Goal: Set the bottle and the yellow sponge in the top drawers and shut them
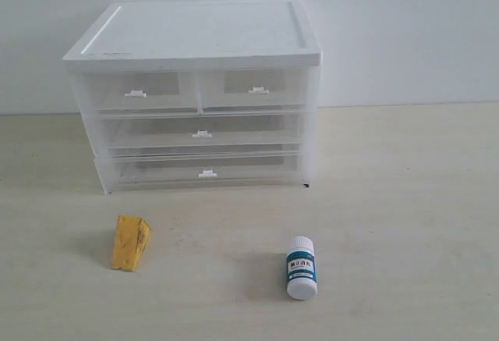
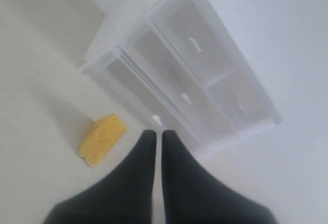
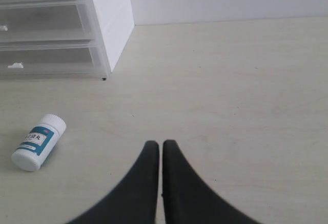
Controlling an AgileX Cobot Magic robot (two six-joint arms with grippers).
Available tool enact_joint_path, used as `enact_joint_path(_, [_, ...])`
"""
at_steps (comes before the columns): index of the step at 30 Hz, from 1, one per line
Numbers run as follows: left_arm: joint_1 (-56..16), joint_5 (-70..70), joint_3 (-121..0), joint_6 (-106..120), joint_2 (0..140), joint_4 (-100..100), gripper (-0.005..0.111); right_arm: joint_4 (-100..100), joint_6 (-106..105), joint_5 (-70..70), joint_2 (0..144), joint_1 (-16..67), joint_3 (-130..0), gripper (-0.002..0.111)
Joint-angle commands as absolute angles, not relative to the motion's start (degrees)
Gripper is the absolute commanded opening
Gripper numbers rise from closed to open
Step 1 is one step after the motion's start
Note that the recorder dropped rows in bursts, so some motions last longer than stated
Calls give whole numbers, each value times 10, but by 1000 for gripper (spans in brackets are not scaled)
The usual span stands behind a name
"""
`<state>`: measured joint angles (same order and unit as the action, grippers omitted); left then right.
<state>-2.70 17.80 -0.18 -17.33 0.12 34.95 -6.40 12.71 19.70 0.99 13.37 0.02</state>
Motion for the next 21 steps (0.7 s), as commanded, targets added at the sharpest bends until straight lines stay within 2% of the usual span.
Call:
enact_joint_path(1, [-30,170,0,-180,0,476,4,-64,129,192,7,131,0,0])
enact_joint_path(4, [-30,131,0,-155,0,476,4,-64,129,192,7,131,0,0])
enact_joint_path(9, [-30,175,0,-42,0,499,4,-64,129,192,7,131,0,0])
enact_joint_path(14, [-30,186,0,214,0,695,4,-64,129,192,7,131,0,0])
enact_joint_path(17, [-30,238,-12,376,6,828,4,-64,129,192,7,131,0,0])
enact_joint_path(21, [-30,245,-79,489,115,861,4,-64,129,192,7,131,0,0])
